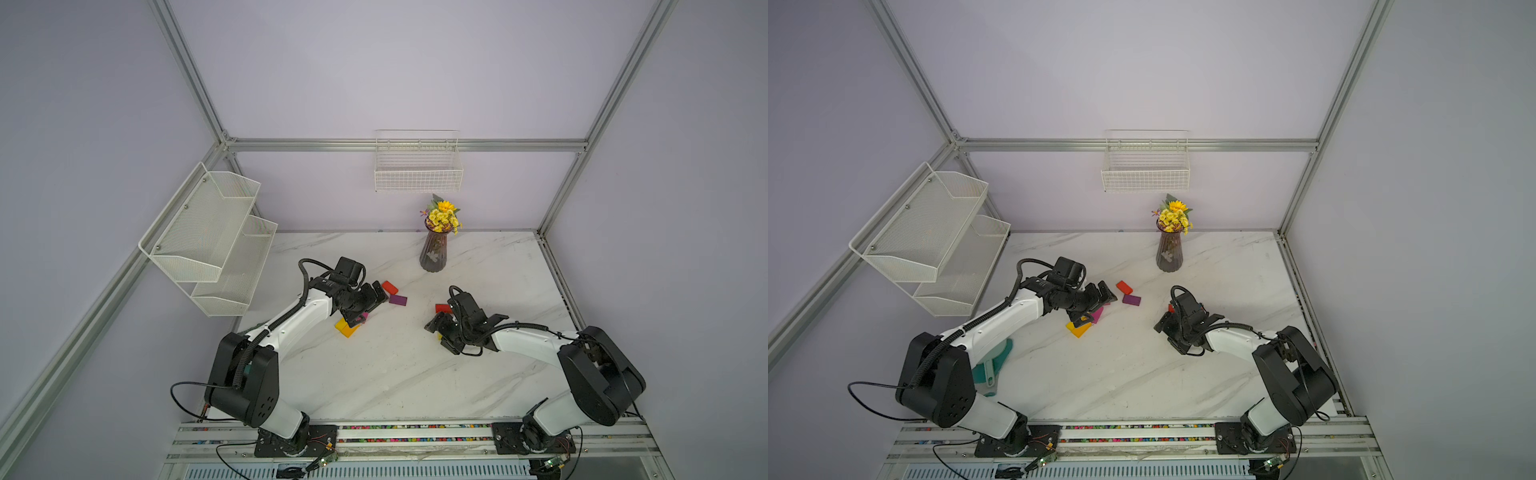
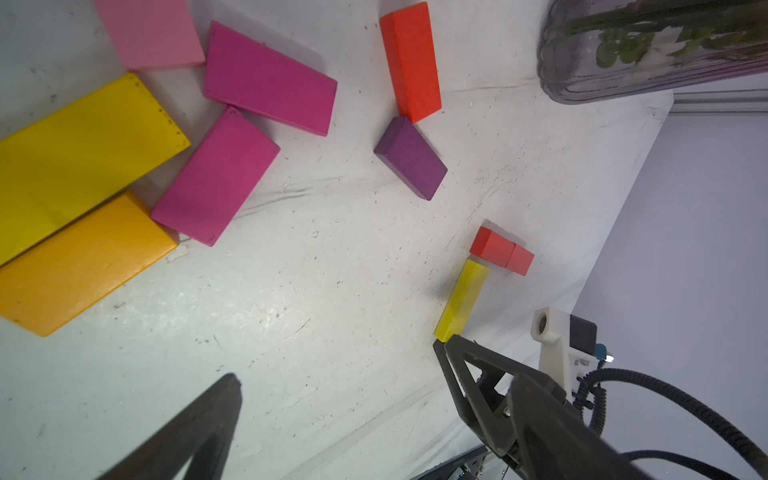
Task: Assemble the letter c with building blocks
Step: Assemble the building block at the center of the board.
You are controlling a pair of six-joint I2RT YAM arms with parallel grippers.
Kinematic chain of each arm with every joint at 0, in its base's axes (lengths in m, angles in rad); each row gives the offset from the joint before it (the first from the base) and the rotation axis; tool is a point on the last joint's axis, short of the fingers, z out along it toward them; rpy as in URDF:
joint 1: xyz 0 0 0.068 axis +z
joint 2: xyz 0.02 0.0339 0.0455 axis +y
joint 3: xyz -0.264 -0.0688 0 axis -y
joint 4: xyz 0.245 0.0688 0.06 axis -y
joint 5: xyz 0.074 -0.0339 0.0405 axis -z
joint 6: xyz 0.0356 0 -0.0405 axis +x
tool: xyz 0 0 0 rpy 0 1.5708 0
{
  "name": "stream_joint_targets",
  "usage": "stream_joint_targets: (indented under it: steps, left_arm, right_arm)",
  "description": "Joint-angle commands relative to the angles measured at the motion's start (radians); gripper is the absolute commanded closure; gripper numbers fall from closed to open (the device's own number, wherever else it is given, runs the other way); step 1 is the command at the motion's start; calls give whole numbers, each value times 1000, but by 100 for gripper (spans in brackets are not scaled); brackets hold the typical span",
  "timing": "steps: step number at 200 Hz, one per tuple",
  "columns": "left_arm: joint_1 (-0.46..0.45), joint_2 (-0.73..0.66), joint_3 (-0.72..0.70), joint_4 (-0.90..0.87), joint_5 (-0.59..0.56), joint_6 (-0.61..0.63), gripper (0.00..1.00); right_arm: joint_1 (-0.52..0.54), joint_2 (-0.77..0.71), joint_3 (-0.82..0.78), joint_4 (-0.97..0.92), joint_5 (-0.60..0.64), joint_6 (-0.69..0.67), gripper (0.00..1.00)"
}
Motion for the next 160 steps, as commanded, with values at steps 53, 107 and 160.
stream_joint_targets:
  steps: [53, 107, 160]
  left_arm:
    - [1, 5, 25, 23, 10, 19, 0]
    - [1, 9, 29, 29, 21, 21, 0]
    - [1, 14, 30, 34, 31, 22, 0]
  right_arm:
    - [-11, 33, 8, -20, 5, 8, 23]
    - [-23, -48, -21, -29, -35, 15, 23]
    - [-123, -74, 16, -90, -47, -76, 23]
